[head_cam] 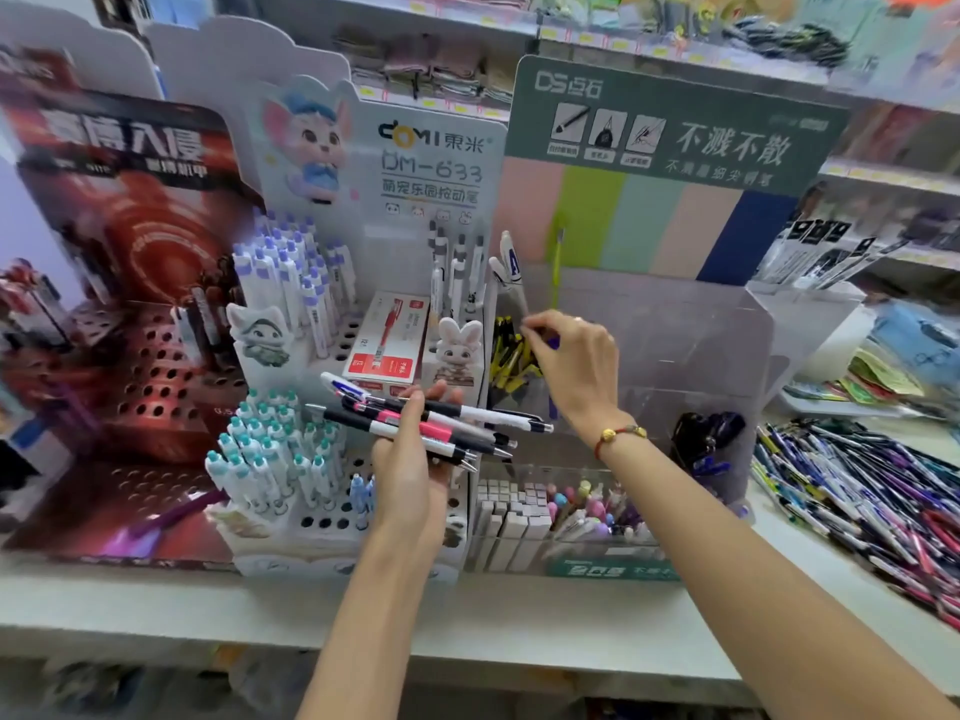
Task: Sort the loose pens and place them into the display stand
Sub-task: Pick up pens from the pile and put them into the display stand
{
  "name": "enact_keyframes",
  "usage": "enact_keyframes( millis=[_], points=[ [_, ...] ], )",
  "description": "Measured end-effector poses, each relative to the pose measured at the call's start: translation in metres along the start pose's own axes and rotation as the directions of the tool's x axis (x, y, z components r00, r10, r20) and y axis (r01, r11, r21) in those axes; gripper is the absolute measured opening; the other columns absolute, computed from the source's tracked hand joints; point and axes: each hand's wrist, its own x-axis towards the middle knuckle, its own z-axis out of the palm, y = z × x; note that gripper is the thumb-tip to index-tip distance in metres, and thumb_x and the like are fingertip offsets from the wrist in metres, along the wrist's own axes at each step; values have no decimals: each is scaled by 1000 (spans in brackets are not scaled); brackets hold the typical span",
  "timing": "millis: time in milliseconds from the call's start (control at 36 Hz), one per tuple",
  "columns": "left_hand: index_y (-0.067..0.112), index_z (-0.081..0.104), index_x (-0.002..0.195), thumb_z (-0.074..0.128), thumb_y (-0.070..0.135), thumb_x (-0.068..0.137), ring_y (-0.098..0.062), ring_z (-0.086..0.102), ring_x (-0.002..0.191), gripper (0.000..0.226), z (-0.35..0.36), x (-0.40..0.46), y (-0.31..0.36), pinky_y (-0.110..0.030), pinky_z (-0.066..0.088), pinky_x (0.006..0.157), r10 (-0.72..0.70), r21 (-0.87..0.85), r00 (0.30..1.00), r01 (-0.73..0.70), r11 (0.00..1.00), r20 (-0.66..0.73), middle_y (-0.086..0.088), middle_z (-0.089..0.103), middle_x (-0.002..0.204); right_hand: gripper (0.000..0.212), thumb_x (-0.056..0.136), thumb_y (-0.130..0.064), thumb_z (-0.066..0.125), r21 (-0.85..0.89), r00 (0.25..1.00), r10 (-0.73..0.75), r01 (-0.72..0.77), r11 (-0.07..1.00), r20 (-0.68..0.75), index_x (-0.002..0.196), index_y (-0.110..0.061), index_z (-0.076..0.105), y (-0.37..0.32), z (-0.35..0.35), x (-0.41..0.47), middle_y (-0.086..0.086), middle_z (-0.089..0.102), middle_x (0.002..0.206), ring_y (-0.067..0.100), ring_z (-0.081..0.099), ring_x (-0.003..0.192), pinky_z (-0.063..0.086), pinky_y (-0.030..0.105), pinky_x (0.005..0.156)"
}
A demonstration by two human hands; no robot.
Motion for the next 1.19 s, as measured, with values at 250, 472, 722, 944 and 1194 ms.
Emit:
enact_keyframes(
  millis=[250, 472, 722, 944, 1194],
  points=[
    [14, 72, 97, 47, 17, 99, -19, 66, 106, 25, 1, -1, -7, -44, 45, 101, 36, -30, 995, -34, 999, 95, -7, 73, 104, 31, 94, -47, 52, 271, 961, 209, -253, 929, 182, 95, -21, 70, -17, -35, -25, -5, 65, 100, 6, 59, 83, 51, 28, 77],
    [13, 64, 105, 44, 15, 100, -14, 69, 98, 21, 15, 0, -21, -27, 57, 74, 85, -46, 990, -80, 996, 114, -3, 73, 101, 29, 101, -43, 36, 241, 620, 186, -538, 808, 762, 83, -24, 49, -23, -65, -57, -5, 47, 68, 0, 42, 52, 36, 22, 58],
    [11, 60, 116, 46, 15, 98, -15, 67, 104, 22, 27, -11, -44, -32, 53, 85, 32, 13, 991, -34, 999, 130, 0, 73, 103, 40, 90, -42, 59, 418, 762, 484, -643, 642, 431, 61, -15, 54, -7, -54, -82, -13, 43, 47, 0, 40, 49, 36, 20, 58],
    [12, 56, 120, 47, 13, 98, -17, 67, 105, 24, 30, -10, -44, -38, 51, 92, -7, 28, 996, 5, 1000, 90, -2, 71, 113, 21, 89, -31, 65, 347, 650, 357, -700, 624, 671, 103, -16, 58, 0, -70, -82, 1, 61, 78, 4, 49, 47, 40, 16, 45],
    [14, 67, 112, 53, 23, 96, -16, 66, 92, 24, 39, -13, -45, -27, 51, 73, -99, 64, 987, 92, 994, 124, -3, 72, 102, 25, 73, -27, 74, 648, 708, 540, -679, 343, 456, 96, -18, 75, 13, -79, -88, -3, 67, 67, 4, 52, 53, 44, 15, 51]
  ],
)
